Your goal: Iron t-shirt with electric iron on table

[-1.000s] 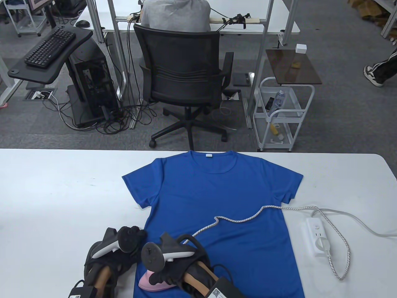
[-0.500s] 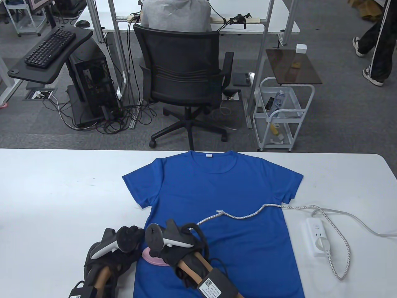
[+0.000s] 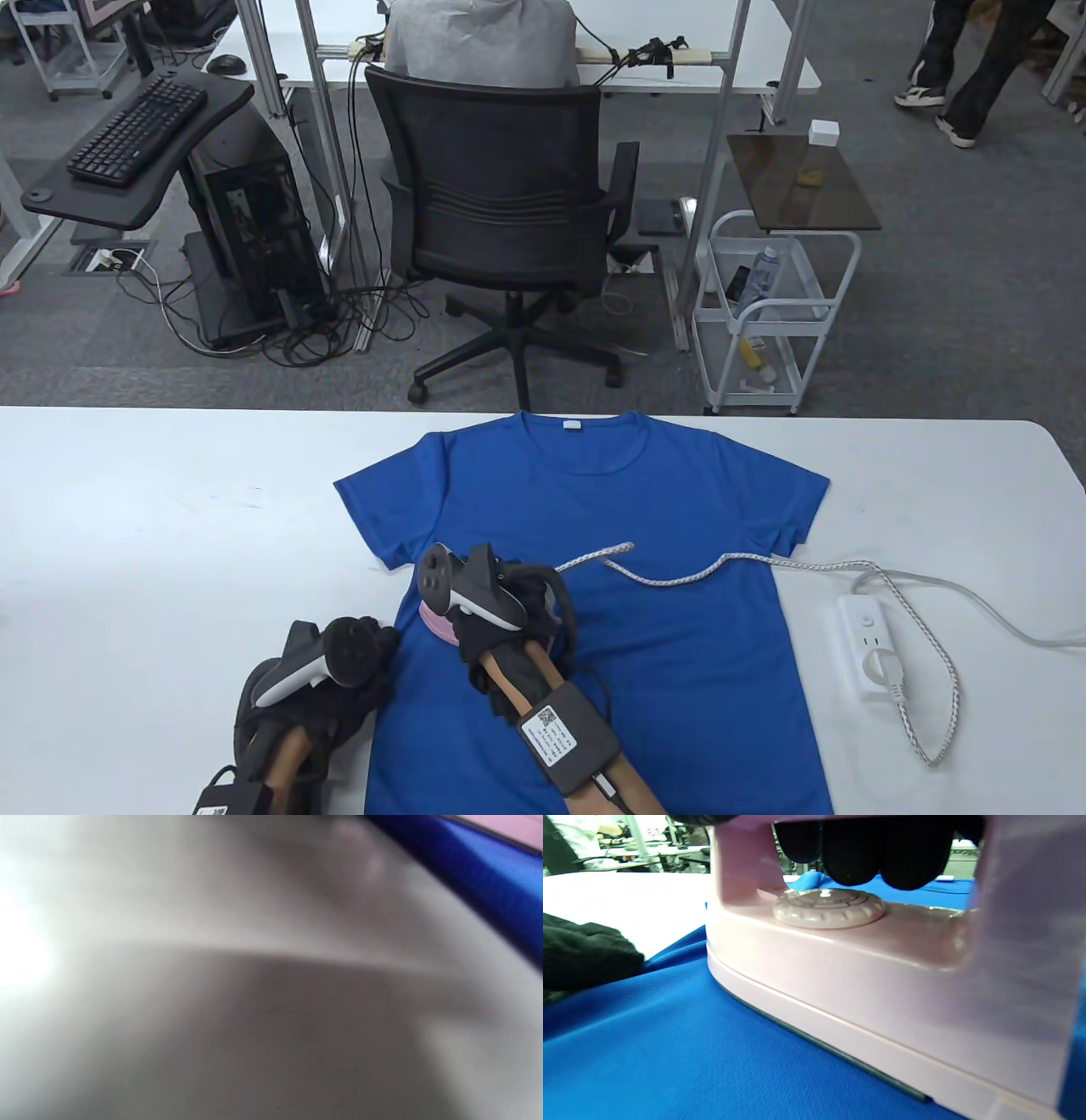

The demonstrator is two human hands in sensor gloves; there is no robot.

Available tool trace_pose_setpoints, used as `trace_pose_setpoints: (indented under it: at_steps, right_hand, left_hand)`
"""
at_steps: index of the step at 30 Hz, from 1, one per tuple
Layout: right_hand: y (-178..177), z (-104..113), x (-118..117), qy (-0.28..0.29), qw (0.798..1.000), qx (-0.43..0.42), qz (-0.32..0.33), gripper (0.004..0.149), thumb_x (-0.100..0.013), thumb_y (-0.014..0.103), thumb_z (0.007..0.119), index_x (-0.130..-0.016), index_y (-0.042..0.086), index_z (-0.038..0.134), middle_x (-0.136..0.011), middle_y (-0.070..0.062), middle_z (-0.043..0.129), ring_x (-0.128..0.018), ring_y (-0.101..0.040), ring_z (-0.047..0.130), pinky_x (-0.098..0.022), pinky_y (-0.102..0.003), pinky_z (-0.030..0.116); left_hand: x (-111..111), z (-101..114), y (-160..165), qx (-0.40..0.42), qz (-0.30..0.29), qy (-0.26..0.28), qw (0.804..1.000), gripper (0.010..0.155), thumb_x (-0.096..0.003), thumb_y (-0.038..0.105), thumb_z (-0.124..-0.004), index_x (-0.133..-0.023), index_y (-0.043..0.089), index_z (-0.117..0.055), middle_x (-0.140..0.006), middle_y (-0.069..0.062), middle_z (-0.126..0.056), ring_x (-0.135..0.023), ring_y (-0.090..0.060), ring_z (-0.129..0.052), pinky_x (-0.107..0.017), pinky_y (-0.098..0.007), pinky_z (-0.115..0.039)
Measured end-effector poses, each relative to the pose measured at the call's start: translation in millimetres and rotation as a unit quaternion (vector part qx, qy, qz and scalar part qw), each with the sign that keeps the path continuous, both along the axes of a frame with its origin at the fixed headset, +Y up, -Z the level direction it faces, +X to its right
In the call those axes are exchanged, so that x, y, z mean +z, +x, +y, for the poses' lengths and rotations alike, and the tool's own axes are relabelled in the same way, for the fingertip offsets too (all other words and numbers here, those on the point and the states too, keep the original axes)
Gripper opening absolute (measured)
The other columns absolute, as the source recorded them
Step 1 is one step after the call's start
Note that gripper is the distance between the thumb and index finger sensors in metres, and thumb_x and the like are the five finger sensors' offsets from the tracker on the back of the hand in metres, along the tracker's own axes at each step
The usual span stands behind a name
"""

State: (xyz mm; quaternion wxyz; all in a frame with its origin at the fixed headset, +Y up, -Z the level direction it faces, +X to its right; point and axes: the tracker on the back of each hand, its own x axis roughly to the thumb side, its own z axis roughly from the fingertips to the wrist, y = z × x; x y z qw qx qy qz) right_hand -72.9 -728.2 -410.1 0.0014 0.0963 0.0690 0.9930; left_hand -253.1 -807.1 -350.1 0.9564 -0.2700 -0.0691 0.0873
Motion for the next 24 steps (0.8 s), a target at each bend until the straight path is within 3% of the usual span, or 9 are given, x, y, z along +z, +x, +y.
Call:
trace_pose_setpoints:
  at_steps: [2,5,8,13,17,21,24]
  right_hand:
    - [0.2,-0.6,-1.1,0.005,1.000,0.002,-0.007,0.070,-0.041,0.046,0.061,-0.104,0.015,0.065,-0.088,-0.017,0.082,-0.070,-0.045,0.087,-0.056,-0.062,0.070]
    - [-0.1,-3.8,1.1,0.013,1.000,0.000,-0.001,0.071,-0.042,0.046,0.059,-0.105,0.014,0.063,-0.089,-0.017,0.081,-0.071,-0.045,0.086,-0.056,-0.063,0.069]
    - [3.4,-5.4,0.2,-0.007,1.000,-0.025,0.014,0.071,-0.043,0.043,0.058,-0.106,0.012,0.058,-0.090,-0.019,0.078,-0.072,-0.046,0.084,-0.057,-0.063,0.068]
    - [12.5,-1.3,9.4,-0.058,0.996,-0.037,0.063,0.070,-0.044,0.038,0.057,-0.108,0.010,0.053,-0.094,-0.021,0.074,-0.076,-0.049,0.081,-0.059,-0.065,0.065]
    - [29.4,3.2,29.8,-0.123,0.982,-0.031,0.141,0.070,-0.045,0.029,0.059,-0.110,0.009,0.041,-0.100,-0.022,0.066,-0.083,-0.050,0.075,-0.062,-0.067,0.061]
    - [46.9,6.5,47.2,-0.152,0.972,-0.029,0.175,0.071,-0.045,0.024,0.063,-0.111,0.009,0.038,-0.103,-0.022,0.063,-0.086,-0.049,0.074,-0.064,-0.065,0.062]
    - [57.2,7.6,54.9,-0.139,0.972,-0.021,0.191,0.071,-0.044,0.024,0.064,-0.110,0.010,0.043,-0.102,-0.020,0.067,-0.085,-0.046,0.078,-0.063,-0.062,0.065]
  left_hand:
    - [-1.7,-0.2,5.6,-0.022,-0.001,0.011,1.000,0.068,-0.0462,0.054,-0.047,-0.107,0.036,-0.021,-0.115,0.003,-0.016,-0.108,-0.034,-0.018,-0.075,-0.062,-0.027]
    - [-2.8,-3.9,12.3,-0.085,-0.014,0.009,0.996,0.074,-0.0465,0.057,-0.046,-0.101,0.047,0.003,-0.115,0.003,-0.009,-0.107,-0.034,-0.016,-0.076,-0.062,-0.028]
    - [-3.1,-4.1,13.5,-0.088,-0.009,0.007,0.996,0.067,-0.0463,0.057,-0.045,-0.105,0.050,-0.013,-0.114,0.003,-0.007,-0.107,-0.034,-0.015,-0.075,-0.062,-0.028]
    - [-3.7,-3.6,11.4,-0.076,-0.003,-0.004,0.997,0.068,-0.0467,0.057,-0.048,-0.106,0.049,-0.014,-0.114,0.005,-0.007,-0.107,-0.031,-0.013,-0.076,-0.062,-0.026]
    - [-3.5,-3.8,10.5,-0.072,-0.001,-0.011,0.997,0.069,-0.0467,0.057,-0.048,-0.106,0.048,-0.014,-0.114,0.005,-0.006,-0.107,-0.030,-0.011,-0.076,-0.062,-0.025]
    - [-3.6,-4.0,10.1,-0.069,0.000,-0.012,0.998,0.069,-0.0467,0.057,-0.049,-0.106,0.048,-0.014,-0.114,0.005,-0.006,-0.107,-0.030,-0.011,-0.075,-0.062,-0.024]
    - [-3.7,-4.1,9.8,-0.065,0.000,-0.016,0.998,0.069,-0.0469,0.057,-0.049,-0.106,0.048,-0.013,-0.114,0.005,-0.005,-0.107,-0.030,-0.010,-0.075,-0.062,-0.023]
